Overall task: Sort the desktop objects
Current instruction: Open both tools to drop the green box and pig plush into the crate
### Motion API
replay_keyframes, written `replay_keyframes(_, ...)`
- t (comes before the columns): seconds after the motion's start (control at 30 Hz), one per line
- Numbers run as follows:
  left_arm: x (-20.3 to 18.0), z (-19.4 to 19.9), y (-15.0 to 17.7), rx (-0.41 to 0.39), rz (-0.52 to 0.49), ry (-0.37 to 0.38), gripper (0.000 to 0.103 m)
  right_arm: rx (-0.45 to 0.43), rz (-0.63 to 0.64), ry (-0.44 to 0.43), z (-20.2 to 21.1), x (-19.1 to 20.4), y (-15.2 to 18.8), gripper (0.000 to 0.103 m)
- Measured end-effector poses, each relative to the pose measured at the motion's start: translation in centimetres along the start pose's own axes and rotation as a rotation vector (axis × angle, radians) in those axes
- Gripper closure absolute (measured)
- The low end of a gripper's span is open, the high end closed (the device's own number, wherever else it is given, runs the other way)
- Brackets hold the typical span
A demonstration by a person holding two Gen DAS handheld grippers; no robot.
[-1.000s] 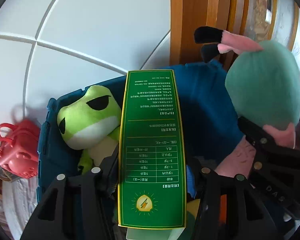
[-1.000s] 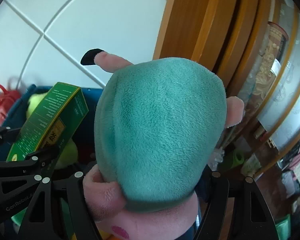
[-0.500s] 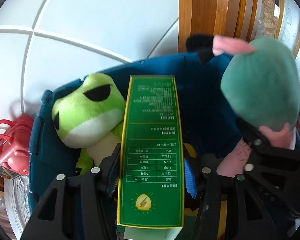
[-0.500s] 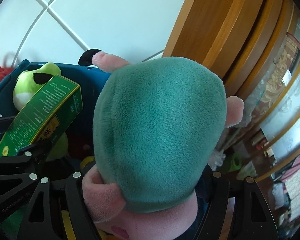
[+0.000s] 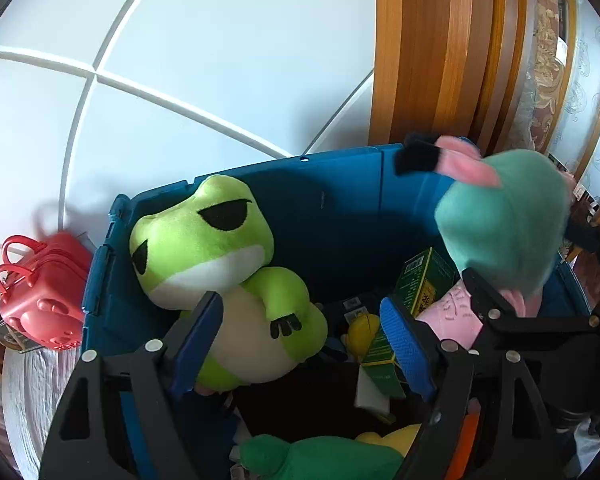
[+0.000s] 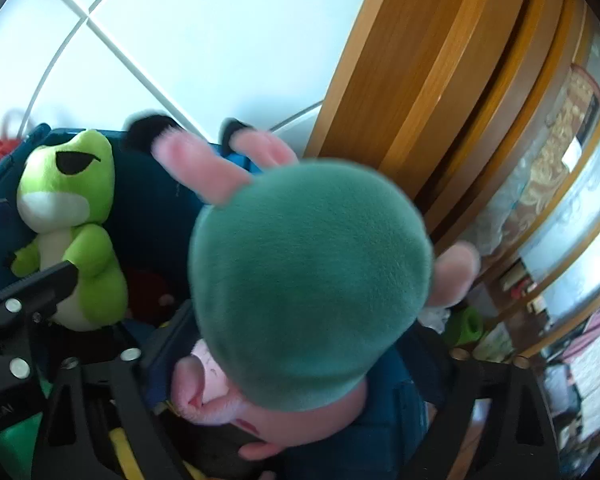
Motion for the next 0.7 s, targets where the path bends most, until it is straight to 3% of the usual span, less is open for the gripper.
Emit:
replay_keyframes(0.23, 0.4, 3.3, 0.2, -0.012, -0.009, 0.000, 0.022, -0.039, 0.012, -0.034, 3.6, -0.9, -1.1, 0.001)
replay_keyframes(0.47, 0.4, 11.7, 1.1, -0.090, -0.043, 0.020, 0.022, -0.081, 0.007, -0.043, 11.8, -2.0, -1.2, 0.001)
replay_keyframes(0.5, 0.3, 13.0, 1.3, -0.106, -0.053, 0.022, 0.022, -0.115, 0.050, -0.108, 12.8, -1.5, -1.4, 0.001)
replay_keyframes(0.7, 0.8, 20.9, 4.4, -0.235, -0.079, 0.027, 0.022, -0.188, 0.035, -0.161, 20.4, -2.8, 1.3, 0.000)
Point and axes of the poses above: each gripper's, at about its wrist camera, not at the fingertips, and z roughly against the way its jaws point, x to its left, y to its underside, the point moved 9 cm from there along -z, roughly the way its jaws point, and after that the axes turned 5 degrees about -x, right-handed, at the moved point
